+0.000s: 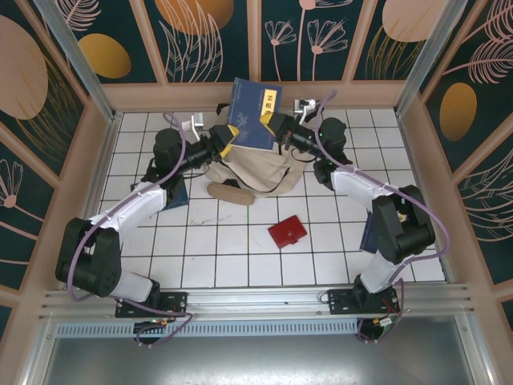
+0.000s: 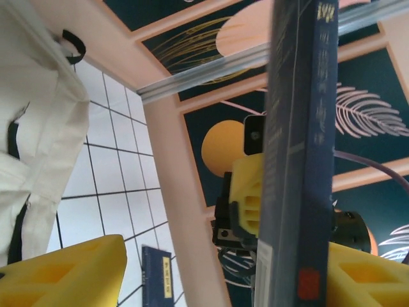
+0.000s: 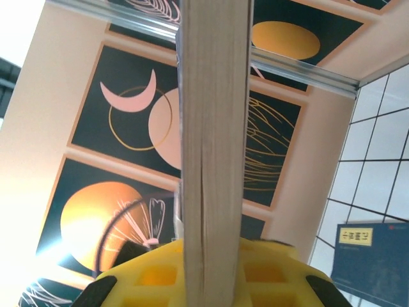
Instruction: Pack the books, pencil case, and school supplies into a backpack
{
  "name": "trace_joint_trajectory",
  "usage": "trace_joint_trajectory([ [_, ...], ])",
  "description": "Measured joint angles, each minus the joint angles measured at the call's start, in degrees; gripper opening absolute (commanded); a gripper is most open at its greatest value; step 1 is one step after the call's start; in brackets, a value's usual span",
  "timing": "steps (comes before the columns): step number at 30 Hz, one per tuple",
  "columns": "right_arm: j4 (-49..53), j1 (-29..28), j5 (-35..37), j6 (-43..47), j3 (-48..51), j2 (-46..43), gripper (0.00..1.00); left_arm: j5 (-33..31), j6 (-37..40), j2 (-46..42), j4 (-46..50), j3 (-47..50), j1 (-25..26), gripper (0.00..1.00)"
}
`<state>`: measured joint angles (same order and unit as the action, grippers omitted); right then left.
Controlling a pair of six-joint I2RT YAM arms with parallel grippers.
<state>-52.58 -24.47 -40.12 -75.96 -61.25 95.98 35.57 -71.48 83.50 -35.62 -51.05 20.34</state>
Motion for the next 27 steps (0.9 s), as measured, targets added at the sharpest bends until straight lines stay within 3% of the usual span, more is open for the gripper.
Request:
trace_joint_trajectory([
  [9,0.09,-3.34,7.69,-5.20,0.00,1.97,0.00,-10.60,-7.67,-1.27,-12.76,6.40,3.32,0.52],
  [15,1.53,-4.44,10.40,-5.62,0.00,2.03,0.00,-13.97,-9.68,-0.90,-17.16,6.82,4.46,0.25],
  [17,2.38,-4.59,10.78,-5.55,0.00,2.03,0.00,-14.88,-9.81,-0.83,-17.70,7.34,4.50,0.06],
  [18,2.86,-4.59,10.95,-5.31,-0.07,2.03,0.03,-15.21,-9.84,-0.72,-17.62,7.56,4.50,0.00],
  [19,3.61,-4.59,11.06,-4.87,-0.17,2.03,0.14,-15.52,-9.88,-0.50,-17.59,7.76,4.50,0.00],
  [21,6.58,-4.57,11.04,-3.04,-0.66,2.03,0.54,-15.78,-9.60,-0.24,-16.74,7.78,4.55,0.00],
  [22,9.01,-4.50,10.91,-1.03,-1.05,2.03,0.64,-16.33,-9.16,-0.24,-15.87,7.78,4.52,0.00],
  [27,29.64,-4.81,14.32,17.90,-5.42,2.03,0.82,-18.67,-4.87,-2.54,-6.97,7.98,1.92,0.00],
])
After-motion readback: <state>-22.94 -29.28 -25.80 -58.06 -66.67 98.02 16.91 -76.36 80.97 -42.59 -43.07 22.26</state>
